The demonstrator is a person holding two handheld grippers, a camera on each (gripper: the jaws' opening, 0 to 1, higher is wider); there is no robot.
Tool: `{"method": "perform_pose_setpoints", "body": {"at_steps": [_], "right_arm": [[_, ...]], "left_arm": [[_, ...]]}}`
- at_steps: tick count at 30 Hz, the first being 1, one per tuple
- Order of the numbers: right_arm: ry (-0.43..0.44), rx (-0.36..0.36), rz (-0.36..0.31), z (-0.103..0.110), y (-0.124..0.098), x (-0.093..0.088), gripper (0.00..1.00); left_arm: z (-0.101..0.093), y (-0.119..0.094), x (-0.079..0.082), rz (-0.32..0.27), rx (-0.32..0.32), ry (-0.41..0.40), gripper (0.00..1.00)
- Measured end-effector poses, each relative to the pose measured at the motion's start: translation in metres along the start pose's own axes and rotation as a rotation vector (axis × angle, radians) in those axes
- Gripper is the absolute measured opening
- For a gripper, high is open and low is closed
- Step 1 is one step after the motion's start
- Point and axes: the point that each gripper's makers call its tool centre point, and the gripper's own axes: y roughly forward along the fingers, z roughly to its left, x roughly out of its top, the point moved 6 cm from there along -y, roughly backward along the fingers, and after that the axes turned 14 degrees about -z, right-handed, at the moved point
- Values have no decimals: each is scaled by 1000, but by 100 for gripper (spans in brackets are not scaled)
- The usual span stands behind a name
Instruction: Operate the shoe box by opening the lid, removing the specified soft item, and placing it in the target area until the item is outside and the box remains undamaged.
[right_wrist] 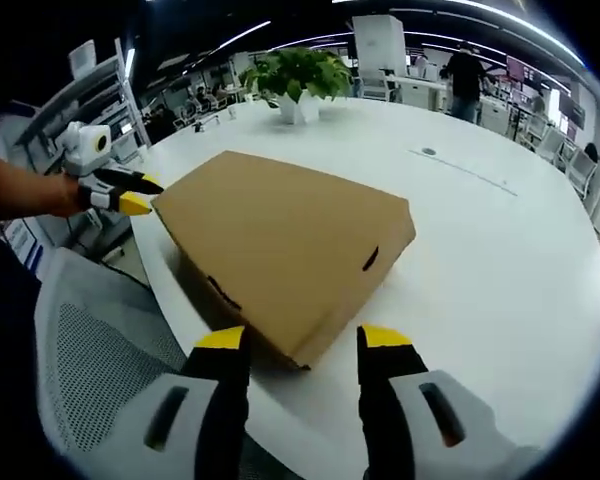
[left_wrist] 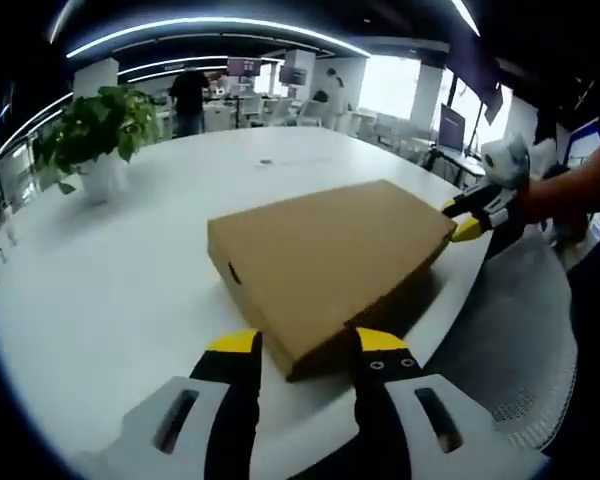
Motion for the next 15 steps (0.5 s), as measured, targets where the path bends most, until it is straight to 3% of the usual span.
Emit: {"method": "perform_pose_setpoints", "body": {"at_steps": [6, 15], "right_arm": [[-9, 13, 17, 4, 5, -5, 35], [-28, 19, 32, 8, 5, 0, 36]], "left_arm": [[3, 2, -8, 25, 1, -18, 33], [4, 3, -7, 36, 2, -41, 31]]}}
